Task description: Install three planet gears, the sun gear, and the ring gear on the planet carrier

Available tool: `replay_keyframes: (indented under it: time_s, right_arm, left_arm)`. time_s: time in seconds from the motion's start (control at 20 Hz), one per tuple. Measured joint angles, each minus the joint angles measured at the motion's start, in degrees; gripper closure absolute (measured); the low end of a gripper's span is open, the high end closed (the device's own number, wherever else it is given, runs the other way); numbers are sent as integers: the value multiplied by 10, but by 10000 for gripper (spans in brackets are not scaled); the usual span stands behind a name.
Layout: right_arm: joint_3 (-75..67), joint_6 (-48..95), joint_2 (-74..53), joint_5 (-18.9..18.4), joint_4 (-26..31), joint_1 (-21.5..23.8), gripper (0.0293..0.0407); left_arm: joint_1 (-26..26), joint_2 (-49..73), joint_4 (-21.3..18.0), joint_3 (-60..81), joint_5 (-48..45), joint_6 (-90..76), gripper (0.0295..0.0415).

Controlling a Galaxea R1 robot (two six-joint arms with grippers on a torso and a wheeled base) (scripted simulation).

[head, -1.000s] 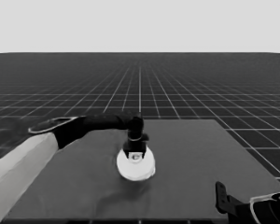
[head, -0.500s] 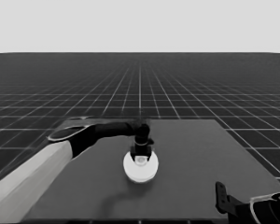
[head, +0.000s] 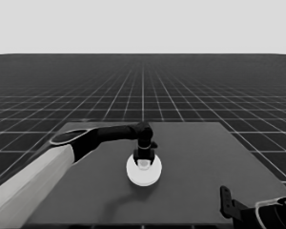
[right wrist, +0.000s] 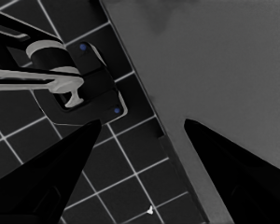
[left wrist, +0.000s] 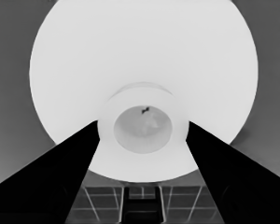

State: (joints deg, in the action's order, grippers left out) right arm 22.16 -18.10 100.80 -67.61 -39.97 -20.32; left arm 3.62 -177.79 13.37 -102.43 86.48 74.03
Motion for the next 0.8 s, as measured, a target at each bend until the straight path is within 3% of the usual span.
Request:
replay_keyframes:
  time_s: [0.8]
  right_arm:
    - [0,0,0,0,0,0,315]
  left_arm:
    - [4,1,0,-1,0,-79,362]
